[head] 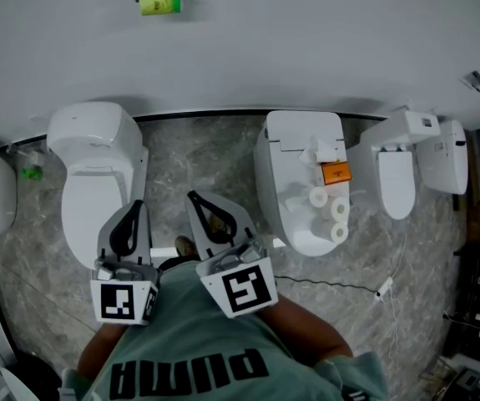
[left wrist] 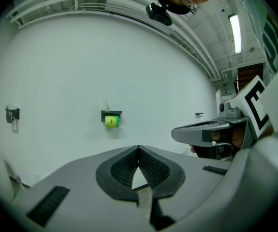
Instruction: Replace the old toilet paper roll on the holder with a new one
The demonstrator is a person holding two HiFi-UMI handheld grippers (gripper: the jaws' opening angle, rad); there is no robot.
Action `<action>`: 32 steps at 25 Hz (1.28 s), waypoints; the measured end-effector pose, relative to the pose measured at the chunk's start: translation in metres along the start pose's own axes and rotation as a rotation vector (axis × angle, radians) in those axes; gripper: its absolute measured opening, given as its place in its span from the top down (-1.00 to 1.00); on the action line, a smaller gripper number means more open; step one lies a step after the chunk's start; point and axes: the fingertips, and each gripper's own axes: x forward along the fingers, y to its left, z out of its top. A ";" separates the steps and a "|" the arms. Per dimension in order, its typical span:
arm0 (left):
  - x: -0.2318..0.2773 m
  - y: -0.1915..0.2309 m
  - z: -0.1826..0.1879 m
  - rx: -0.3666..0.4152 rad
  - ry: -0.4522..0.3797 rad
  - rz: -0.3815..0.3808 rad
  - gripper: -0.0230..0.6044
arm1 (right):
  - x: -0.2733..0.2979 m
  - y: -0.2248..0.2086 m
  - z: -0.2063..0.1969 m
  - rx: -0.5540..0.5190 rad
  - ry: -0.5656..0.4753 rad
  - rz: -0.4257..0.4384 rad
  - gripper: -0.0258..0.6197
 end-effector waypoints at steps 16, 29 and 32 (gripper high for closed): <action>-0.041 0.033 -0.043 -0.069 0.008 0.000 0.91 | -0.005 0.064 -0.029 0.108 -0.028 -0.082 0.91; -0.044 0.054 -0.046 -0.072 0.002 0.042 0.91 | 0.015 0.074 -0.031 0.116 -0.022 -0.059 0.91; -0.042 0.057 -0.045 -0.067 -0.005 0.045 0.91 | 0.019 0.072 -0.027 0.115 -0.020 -0.058 0.91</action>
